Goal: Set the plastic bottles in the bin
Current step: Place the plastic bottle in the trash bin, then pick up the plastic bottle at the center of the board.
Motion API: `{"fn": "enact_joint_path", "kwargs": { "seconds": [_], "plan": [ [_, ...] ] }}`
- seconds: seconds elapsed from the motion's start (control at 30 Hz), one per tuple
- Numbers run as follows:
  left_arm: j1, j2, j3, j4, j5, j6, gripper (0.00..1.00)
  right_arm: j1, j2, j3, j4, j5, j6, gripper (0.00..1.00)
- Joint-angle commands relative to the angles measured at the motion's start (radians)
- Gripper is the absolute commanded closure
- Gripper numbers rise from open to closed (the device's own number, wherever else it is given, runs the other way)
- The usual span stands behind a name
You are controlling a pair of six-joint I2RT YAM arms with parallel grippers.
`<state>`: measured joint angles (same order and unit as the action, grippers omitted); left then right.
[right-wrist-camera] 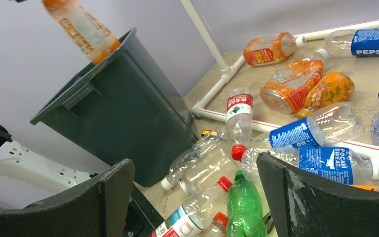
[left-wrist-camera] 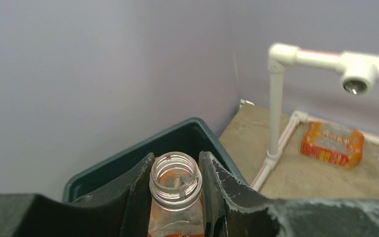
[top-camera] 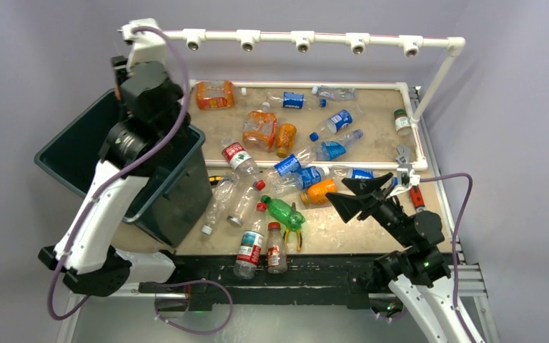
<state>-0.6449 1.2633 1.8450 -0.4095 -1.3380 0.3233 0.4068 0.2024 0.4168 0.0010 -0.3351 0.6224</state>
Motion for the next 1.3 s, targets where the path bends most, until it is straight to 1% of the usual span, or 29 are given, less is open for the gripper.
{"fn": "enact_joint_path", "kwargs": {
  "seconds": [0.0,0.1,0.13,0.2,0.3,0.4,0.47,0.5,0.57,0.67,0.73,0.77,0.8,0.87,0.9,0.97,1.03,1.1,1.17,1.27],
  "plan": [
    [0.058,0.037,-0.008,-0.311,0.188,-0.301,0.83,0.002,0.01,0.021,0.027,-0.01,-0.006,0.01],
    [0.063,0.045,0.001,-0.327,0.209,-0.316,0.5,0.003,0.017,0.023,0.025,-0.004,-0.015,0.01],
    [0.063,0.049,0.008,-0.333,0.212,-0.339,0.42,0.002,0.019,0.022,0.026,-0.003,-0.017,0.01],
    [0.063,0.048,0.019,-0.335,0.214,-0.357,0.3,0.002,0.023,0.018,0.03,-0.002,-0.018,0.01],
    [0.063,0.035,0.034,-0.323,0.225,-0.364,0.2,0.002,0.027,0.011,0.035,-0.001,-0.018,0.01],
    [0.063,0.03,0.076,-0.327,0.255,-0.377,0.16,0.003,0.035,0.01,0.039,-0.003,-0.02,0.01],
    [0.062,0.021,0.104,-0.328,0.321,-0.396,0.15,0.003,0.049,0.014,0.039,0.012,-0.013,0.01],
    [0.061,0.013,0.111,-0.321,0.382,-0.411,0.15,0.003,0.058,0.014,0.032,0.037,0.01,0.01],
    [0.061,-0.01,0.107,-0.288,0.554,-0.435,0.15,0.002,0.083,0.008,0.02,0.063,0.039,0.01],
    [0.062,-0.009,0.088,-0.247,0.861,-0.482,0.14,0.003,0.148,0.015,0.002,0.129,0.038,0.01],
    [0.053,0.049,0.12,-0.29,1.004,-0.519,0.09,0.003,0.186,0.022,-0.046,0.159,0.031,0.01],
    [0.026,0.077,0.135,-0.31,1.025,-0.529,0.05,0.002,0.204,0.022,-0.074,0.168,0.038,0.01],
    [-0.038,0.101,0.142,-0.319,0.99,-0.519,0.03,0.003,0.217,0.023,-0.093,0.18,0.036,0.01],
    [-0.207,0.134,0.132,-0.299,0.83,-0.461,0.01,0.002,0.229,0.023,-0.123,0.204,0.028,0.01],
    [-0.265,0.149,0.132,-0.287,0.773,-0.437,0.01,0.003,0.229,0.022,-0.133,0.221,0.03,0.01],
    [-0.334,0.185,0.143,-0.275,0.735,-0.416,0.01,0.002,0.226,0.013,-0.142,0.255,0.046,0.01],
    [-0.361,0.2,0.128,-0.248,0.762,-0.408,0.01,0.003,0.227,-0.001,-0.155,0.315,0.087,0.01],
    [-0.366,0.184,0.055,-0.188,0.82,-0.4,0.01,0.003,0.229,-0.023,-0.16,0.375,0.132,0.01],
    [-0.368,0.144,-0.068,-0.118,0.92,-0.392,0.01,0.003,0.222,-0.047,-0.177,0.435,0.168,0.01],
    [-0.368,0.057,-0.342,0.034,1.05,-0.356,0.01,0.003,0.202,-0.078,-0.186,0.477,0.196,0.01]
  ]
}}
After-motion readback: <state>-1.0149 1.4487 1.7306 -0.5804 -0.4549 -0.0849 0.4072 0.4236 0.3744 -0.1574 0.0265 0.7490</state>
